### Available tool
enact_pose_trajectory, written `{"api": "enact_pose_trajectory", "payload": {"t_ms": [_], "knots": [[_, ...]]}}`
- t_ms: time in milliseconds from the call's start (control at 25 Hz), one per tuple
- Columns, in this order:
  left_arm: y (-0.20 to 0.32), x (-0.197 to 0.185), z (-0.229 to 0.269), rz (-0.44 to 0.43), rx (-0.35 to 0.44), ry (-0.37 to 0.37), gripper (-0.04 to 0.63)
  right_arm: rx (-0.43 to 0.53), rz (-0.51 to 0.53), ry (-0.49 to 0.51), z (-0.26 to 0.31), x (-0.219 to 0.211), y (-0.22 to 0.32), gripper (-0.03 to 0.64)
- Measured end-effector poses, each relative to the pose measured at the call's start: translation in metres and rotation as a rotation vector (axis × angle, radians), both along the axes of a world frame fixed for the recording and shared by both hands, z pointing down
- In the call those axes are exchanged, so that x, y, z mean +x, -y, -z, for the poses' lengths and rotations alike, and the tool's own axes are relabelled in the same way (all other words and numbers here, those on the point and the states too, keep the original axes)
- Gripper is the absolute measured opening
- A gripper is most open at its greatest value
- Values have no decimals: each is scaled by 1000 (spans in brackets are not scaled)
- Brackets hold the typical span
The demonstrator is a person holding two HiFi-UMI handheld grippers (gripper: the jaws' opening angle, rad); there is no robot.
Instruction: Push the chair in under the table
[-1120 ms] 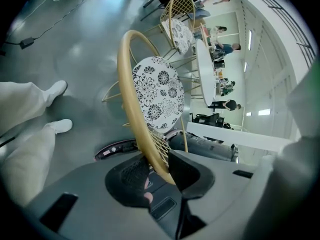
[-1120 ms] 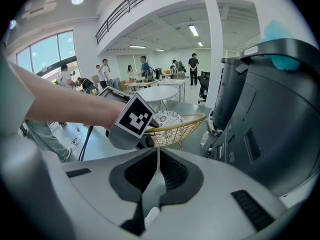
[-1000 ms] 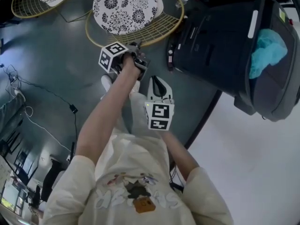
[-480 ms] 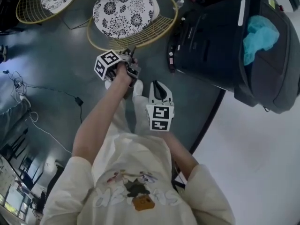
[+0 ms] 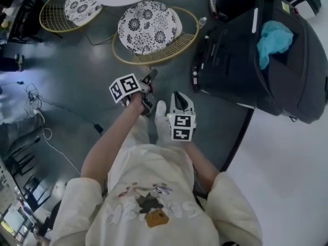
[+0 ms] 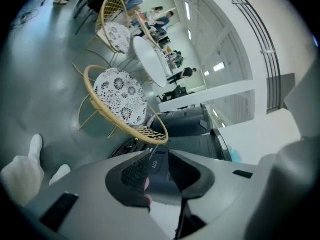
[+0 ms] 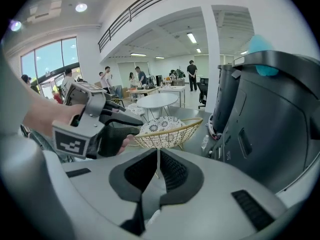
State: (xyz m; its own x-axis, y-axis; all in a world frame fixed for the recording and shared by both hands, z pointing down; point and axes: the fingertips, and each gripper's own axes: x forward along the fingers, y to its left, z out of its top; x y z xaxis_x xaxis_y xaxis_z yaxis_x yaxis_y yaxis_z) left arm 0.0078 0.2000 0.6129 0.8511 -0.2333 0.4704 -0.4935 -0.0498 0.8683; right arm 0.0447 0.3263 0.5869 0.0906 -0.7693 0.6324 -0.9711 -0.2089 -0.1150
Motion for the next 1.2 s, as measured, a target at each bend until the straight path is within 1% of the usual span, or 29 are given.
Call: {"api": "enact_pose_trajectory", "payload": {"t_ms": [120,280,400,520,600,680,760,840,920,1000,1080,1120,1200], "knots": [[-23,0,33,-107,95,-17,120,37,-11,4,21,-4,-1,21],[-45,-5,73,-182,227,-8,120,112,-5,12,56,-12,-4,21],[-62,-7,95,-231,348,19,118,168,19,-5,81,-14,-8,21],[-79,-15,111,-277,478,69,118,218,39,-21,103,-21,-13,21],[-89,-23,120,-297,564,108,117,246,53,-27,115,-26,-18,21],[-99,-31,129,-305,632,140,114,268,68,-25,123,-32,-23,21],[-108,-40,140,-308,701,169,93,284,88,-19,130,-40,-27,21],[-116,-50,153,-311,787,202,71,295,123,-11,136,-51,-28,21],[-123,-62,165,-308,862,236,63,307,159,-5,142,-61,-27,21],[-135,-79,170,-296,890,269,47,308,181,-5,147,-68,-29,21],[-144,-97,171,-279,881,288,28,306,188,5,153,-72,-31,21],[-143,-106,172,-263,880,296,13,309,192,13,157,-72,-29,21],[-131,-123,178,-210,891,325,9,321,206,22,168,-74,-21,21]]}}
